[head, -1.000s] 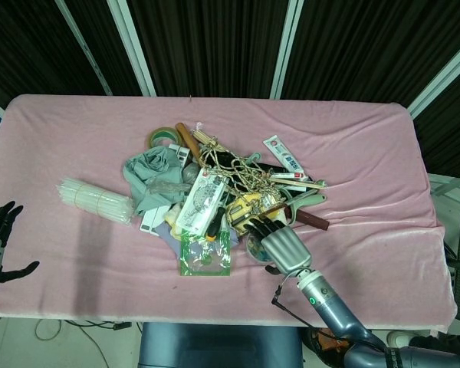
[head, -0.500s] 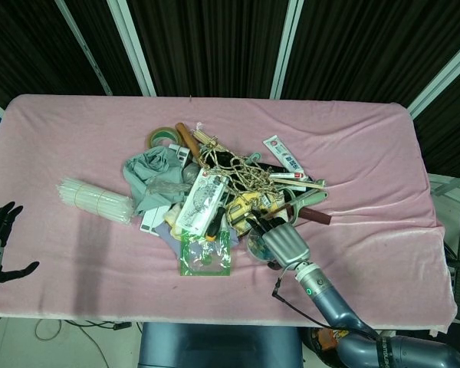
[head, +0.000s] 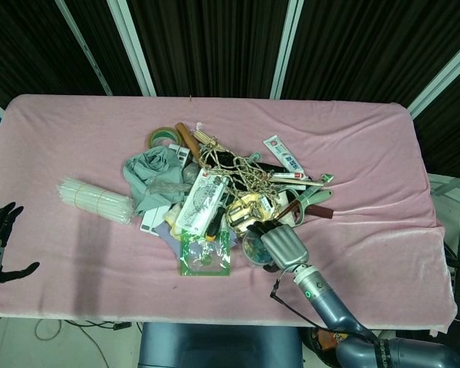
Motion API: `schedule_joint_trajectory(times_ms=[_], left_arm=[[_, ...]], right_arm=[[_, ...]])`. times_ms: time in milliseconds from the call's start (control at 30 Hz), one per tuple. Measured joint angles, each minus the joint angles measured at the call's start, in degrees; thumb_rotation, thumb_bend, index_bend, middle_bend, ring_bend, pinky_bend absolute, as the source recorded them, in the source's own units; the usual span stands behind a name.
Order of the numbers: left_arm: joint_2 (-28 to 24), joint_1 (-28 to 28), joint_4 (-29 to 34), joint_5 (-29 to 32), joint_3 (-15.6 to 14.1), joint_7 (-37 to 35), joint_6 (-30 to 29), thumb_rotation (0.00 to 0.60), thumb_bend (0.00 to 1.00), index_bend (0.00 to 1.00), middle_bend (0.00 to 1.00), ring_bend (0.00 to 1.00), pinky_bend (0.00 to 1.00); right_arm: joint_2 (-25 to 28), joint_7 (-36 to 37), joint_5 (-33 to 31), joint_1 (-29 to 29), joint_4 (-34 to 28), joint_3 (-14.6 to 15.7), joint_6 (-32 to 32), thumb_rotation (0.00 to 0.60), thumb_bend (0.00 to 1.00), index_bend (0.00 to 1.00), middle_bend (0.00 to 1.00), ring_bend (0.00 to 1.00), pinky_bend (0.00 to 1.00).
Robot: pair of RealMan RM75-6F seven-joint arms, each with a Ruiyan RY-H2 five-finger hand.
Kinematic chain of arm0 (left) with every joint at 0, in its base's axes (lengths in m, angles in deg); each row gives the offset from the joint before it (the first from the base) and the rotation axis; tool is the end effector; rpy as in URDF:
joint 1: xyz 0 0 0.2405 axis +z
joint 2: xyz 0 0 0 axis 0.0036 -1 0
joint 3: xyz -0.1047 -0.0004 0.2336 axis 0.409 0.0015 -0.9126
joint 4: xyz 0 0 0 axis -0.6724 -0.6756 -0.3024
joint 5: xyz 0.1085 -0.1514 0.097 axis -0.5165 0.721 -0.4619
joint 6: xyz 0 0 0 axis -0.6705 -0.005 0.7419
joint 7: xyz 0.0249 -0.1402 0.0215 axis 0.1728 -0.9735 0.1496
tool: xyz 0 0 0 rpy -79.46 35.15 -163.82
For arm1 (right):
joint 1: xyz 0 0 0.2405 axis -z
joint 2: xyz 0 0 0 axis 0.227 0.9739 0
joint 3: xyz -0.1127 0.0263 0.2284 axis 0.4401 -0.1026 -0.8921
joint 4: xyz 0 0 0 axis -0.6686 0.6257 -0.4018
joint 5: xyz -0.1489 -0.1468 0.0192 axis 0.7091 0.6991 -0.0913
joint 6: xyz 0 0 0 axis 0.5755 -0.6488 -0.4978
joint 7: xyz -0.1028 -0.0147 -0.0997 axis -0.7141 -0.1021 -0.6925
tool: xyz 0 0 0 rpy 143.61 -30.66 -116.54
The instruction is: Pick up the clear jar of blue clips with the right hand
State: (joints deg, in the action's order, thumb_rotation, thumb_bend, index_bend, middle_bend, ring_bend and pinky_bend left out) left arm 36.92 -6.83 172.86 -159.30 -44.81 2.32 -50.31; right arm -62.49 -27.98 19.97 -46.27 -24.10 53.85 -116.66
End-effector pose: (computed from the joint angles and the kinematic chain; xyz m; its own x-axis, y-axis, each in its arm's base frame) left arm -0.3116 0.1898 0.1655 0.3382 0.0601 0.9392 0.9402 0.0222 -0.3400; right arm -0.1354 -0.2796 -0.0239 0.4858 -0.2315 0.8429 -0.8111 -0.4789 0.3359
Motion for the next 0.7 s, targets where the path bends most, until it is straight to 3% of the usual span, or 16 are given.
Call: schedule_joint_trajectory(times_ms=[433, 700], left_arm=[[0.39, 0.22, -0.22, -0.12, 0.12, 0.55, -0.81, 0.6, 0.0, 0.0, 0.0, 0.0, 0.0], [0.79, 0.39, -0.74, -0.62, 0.04, 1.22, -1.49, 0.6, 0.0, 0.0, 0.0, 0.0, 0.0]], right_arm=[[7.61, 4.65, 3.69, 2.21, -7.94, -0.58, -6.59, 0.6, 0.4, 0.71, 0.63, 0.61, 0.63], [15.36, 13.46, 7.97, 8.31, -16.6, 0.49, -14.96, 0.6, 0.4, 0.71, 0.63, 0.61, 0.63]])
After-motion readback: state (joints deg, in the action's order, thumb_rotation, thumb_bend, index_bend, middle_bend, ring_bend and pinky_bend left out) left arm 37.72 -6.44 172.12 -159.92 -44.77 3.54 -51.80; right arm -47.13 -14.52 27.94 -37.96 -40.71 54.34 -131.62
